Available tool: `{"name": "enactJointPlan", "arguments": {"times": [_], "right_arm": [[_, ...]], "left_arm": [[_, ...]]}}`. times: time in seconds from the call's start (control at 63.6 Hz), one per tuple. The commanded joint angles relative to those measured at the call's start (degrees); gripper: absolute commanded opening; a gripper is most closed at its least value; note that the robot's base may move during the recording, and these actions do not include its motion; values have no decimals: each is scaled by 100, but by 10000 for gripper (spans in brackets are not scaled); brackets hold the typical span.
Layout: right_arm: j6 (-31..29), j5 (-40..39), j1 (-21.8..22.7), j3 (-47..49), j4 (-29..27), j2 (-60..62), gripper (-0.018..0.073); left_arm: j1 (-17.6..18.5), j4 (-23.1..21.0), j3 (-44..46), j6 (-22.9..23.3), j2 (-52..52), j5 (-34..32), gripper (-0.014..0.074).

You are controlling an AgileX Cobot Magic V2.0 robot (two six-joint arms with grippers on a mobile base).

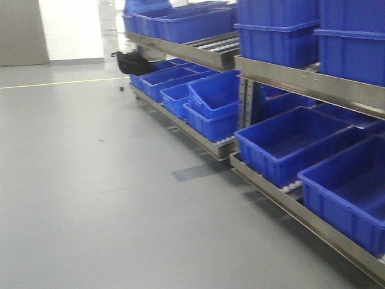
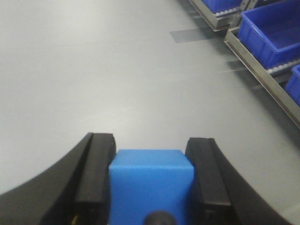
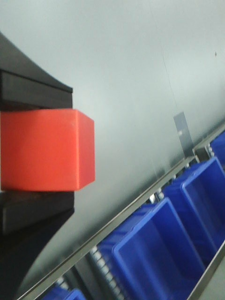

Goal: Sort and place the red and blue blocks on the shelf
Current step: 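Drive the base along the shelves of blue bins holding both cubes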

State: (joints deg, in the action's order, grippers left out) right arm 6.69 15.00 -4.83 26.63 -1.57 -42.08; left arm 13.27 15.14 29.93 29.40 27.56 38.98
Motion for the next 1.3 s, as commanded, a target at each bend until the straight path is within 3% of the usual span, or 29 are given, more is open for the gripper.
{"name": "enactJointPlan", "arguments": {"times": [0.0,1.288], "right_arm": [[-43,-448,32,159,60,37,57],[-43,-448,32,159,60,37,57]], "left_arm": [[-10,81,158,15,33,-398,125],[-10,81,158,15,33,-398,125]]}}
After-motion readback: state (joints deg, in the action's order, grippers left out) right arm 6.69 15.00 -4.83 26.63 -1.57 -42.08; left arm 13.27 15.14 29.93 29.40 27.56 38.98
